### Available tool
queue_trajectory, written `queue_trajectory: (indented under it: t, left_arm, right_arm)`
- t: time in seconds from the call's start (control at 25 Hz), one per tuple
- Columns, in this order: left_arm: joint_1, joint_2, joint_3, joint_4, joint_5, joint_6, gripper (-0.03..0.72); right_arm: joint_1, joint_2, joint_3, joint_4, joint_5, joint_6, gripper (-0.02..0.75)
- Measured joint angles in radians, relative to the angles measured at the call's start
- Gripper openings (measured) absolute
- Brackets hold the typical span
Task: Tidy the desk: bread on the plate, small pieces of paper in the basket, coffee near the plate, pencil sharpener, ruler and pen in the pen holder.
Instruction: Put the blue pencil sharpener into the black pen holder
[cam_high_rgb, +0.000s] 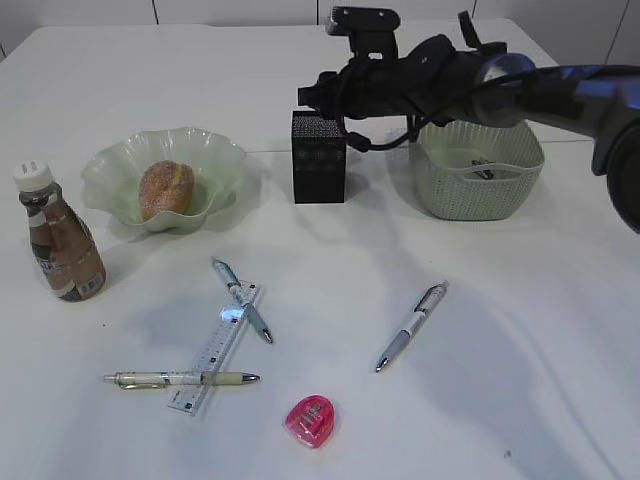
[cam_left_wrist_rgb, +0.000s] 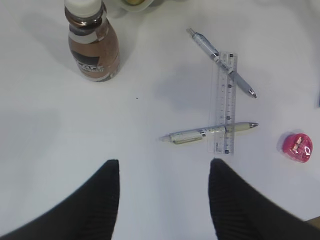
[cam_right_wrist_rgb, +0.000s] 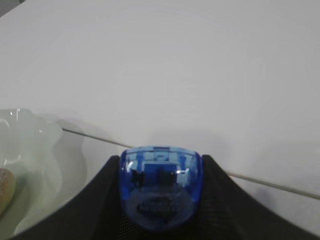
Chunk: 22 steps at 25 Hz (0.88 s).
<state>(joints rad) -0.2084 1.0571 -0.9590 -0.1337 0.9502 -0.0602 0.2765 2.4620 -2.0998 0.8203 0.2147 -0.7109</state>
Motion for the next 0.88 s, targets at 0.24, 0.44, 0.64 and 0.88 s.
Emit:
queue_trajectory:
  t: [0.24, 0.44, 0.64, 0.88]
  left_arm:
    - [0.0, 0.0, 0.0, 0.0, 0.0, 0.0, 0.4]
    - [0.0, 0.0, 0.0, 0.0, 0.0, 0.0, 0.4]
    - [0.0, 0.0, 0.0, 0.0, 0.0, 0.0, 0.4]
    - [0.0, 0.0, 0.0, 0.0, 0.0, 0.0, 0.4]
  right_arm:
    - [0.0, 0.015, 0.0, 0.002, 0.018, 0.0, 0.337]
    - [0.0, 0.015, -0.001, 0.004, 0.02, 0.0, 0.337]
    - [0.002, 0.015, -0.001, 0.004, 0.025, 0.0, 0.337]
    - [0.002, 0.015, -0.002, 0.004, 0.061, 0.0, 0.337]
